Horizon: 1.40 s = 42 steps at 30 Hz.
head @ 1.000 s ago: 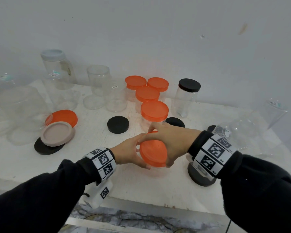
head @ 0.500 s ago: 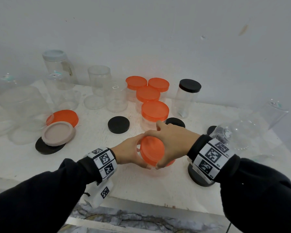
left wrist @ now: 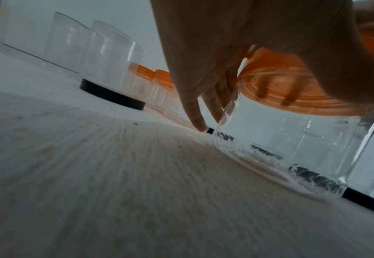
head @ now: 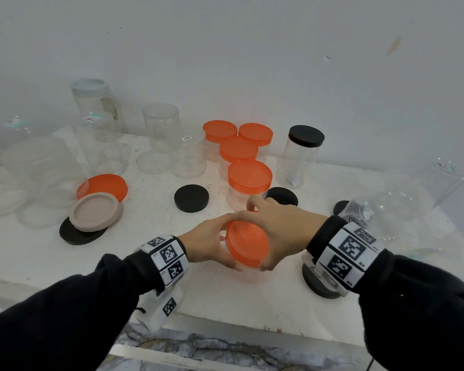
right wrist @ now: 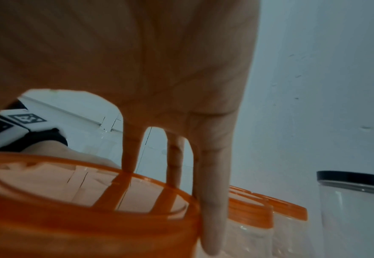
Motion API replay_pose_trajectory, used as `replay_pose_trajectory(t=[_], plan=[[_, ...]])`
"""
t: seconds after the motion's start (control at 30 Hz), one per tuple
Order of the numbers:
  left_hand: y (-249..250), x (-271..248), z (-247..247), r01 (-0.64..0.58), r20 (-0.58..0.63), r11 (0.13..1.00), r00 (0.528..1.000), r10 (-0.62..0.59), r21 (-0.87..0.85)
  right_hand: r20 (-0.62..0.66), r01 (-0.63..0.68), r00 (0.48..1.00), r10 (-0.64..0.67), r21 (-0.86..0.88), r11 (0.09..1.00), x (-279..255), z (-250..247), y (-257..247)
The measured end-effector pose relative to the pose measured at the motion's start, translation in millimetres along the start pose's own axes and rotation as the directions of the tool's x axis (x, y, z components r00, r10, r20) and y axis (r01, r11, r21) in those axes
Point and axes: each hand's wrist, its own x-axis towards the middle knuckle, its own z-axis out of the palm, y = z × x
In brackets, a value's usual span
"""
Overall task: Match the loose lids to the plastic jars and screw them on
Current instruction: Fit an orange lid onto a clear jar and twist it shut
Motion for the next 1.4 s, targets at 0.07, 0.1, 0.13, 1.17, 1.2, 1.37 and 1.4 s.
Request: replay_pose_trajectory(t=[0.07, 0.1, 0.13, 1.17, 1.2, 1.37, 1.4], plan=[[0, 0, 0, 0.009, 0.005, 1.0, 1.0, -0.009, -0.004, 0.016, 0.016, 1.0, -0.016, 0.006, 1.0, 1, 0, 2], [0, 1, 0, 0.013, 0.007, 1.0, 1.0, -0.013, -0.006, 0.025, 0.023, 0.999, -0.024, 0.008, 1.0, 1, -1, 3], [0, 1, 1, 0.015, 0.009, 1.0, 1.0, -0.015, -0.007, 0.034, 0.031, 0.999, -0.032, 0.011, 0.999, 2, -1, 4], [6, -2, 4, 0.0, -0.009, 0.997, 1.0, 0.001, 0.077, 0.042, -0.072, 0.997, 0.072, 0.004, 0.997, 1, -1, -13], [6, -2, 5, 0.002, -0.012, 0.997, 1.0, -0.001, 0.076, 0.032, -0.064, 0.997, 0.064, 0.003, 0.998, 2, 0, -13], [8, -1, 6, 0.003, -0.004, 0.998, 1.0, -0.002, 0.061, 0.027, 0.026, 0.999, -0.024, -0.06, 0.998, -3, 1, -9], [7, -1, 6, 0.003, -0.004, 0.998, 1.0, -0.003, 0.058, 0.03, 0.041, 0.999, -0.039, -0.066, 0.997, -3, 0, -9]])
